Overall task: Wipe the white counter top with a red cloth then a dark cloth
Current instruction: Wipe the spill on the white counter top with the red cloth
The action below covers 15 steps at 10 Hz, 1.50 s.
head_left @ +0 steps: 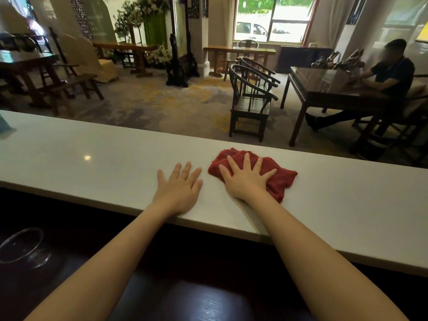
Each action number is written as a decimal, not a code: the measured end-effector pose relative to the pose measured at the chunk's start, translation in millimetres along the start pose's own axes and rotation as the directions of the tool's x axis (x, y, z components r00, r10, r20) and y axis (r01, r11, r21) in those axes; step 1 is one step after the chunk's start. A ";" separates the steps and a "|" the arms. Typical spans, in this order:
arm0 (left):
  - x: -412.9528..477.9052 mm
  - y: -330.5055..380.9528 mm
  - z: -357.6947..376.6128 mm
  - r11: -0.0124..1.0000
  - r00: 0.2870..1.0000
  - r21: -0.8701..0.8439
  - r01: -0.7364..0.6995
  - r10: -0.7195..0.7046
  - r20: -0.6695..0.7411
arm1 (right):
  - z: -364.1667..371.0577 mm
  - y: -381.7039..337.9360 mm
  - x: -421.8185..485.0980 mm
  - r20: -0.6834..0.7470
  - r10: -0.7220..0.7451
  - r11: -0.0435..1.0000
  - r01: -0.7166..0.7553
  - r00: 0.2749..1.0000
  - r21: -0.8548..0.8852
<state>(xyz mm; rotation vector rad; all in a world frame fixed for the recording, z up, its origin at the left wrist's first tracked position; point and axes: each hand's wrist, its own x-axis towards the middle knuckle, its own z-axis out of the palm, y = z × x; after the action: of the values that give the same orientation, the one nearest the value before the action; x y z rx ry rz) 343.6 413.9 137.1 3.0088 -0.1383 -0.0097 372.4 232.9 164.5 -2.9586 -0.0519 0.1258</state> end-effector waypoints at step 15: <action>-0.6 -3.1 -3.7 1.000 1.000 -0.015 -0.006 0.006 0.016 | 1.3 61.0 -85.4 0.040 -0.221 0.975 0.221 0.974 0.010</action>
<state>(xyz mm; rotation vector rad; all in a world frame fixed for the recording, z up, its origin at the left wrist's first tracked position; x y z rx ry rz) 343.4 417.5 140.4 2.9940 -0.1484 -0.0340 288.9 169.5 159.2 -2.9198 -0.3838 0.1560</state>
